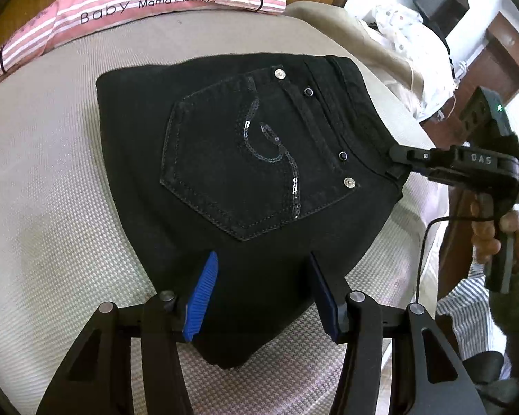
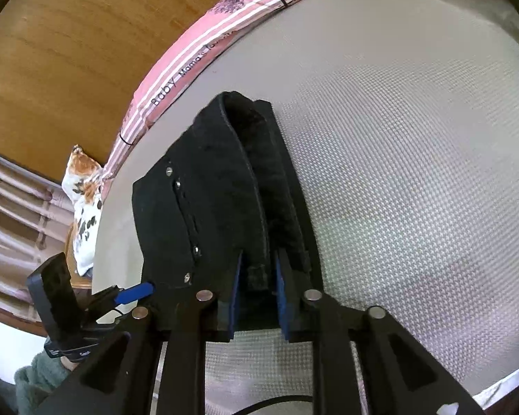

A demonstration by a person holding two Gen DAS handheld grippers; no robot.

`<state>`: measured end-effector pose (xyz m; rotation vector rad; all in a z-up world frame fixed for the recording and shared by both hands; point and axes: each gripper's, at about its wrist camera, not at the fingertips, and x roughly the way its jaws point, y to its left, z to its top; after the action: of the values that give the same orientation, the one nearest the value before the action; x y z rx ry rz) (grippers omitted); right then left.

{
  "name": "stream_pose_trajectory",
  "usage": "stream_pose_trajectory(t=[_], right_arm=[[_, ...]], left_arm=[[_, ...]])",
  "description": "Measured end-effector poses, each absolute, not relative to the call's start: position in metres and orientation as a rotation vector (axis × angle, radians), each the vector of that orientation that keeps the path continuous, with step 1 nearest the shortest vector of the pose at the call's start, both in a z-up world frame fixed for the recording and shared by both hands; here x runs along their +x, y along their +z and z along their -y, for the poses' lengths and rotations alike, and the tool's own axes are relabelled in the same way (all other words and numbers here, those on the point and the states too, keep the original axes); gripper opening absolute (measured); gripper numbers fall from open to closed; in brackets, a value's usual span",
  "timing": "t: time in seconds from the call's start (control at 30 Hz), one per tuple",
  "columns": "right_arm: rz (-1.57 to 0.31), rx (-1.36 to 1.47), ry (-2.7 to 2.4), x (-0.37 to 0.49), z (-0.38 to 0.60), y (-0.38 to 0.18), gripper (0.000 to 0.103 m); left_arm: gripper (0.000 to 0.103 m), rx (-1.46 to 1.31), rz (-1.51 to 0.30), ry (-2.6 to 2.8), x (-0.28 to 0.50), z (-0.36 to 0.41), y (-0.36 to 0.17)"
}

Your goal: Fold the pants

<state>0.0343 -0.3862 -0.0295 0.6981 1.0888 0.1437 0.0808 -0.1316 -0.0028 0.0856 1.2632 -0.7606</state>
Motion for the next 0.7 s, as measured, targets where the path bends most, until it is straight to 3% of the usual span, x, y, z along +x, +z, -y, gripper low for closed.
stream_pose_trajectory(t=[0.07, 0.3, 0.53, 0.63, 0.7], right_arm=[[-1.076, 0.665, 0.135, 0.038, 0.385, -0.017, 0.029], [-0.961, 0.536, 0.127, 0.08, 0.376, 0.025, 0.031], [-0.95, 0.418, 0.103, 0.136, 0.346, 0.015, 0.03], [-0.988, 0.381, 0.057, 0.147, 0.349, -0.005, 0.018], [-0.987, 0.399, 0.064, 0.147, 0.354, -0.009, 0.017]], left_arm=[[0.055, 0.057, -1.251, -0.769, 0.083, 0.127, 0.004], [0.055, 0.069, -1.138, -0.722, 0.095, 0.124, 0.022], [0.055, 0.155, -1.176, -0.684, 0.092, 0.134, -0.007], [0.055, 0.172, -1.17, -0.675, 0.089, 0.138, -0.013], [0.055, 0.179, -1.171, -0.671, 0.089, 0.139, -0.013]])
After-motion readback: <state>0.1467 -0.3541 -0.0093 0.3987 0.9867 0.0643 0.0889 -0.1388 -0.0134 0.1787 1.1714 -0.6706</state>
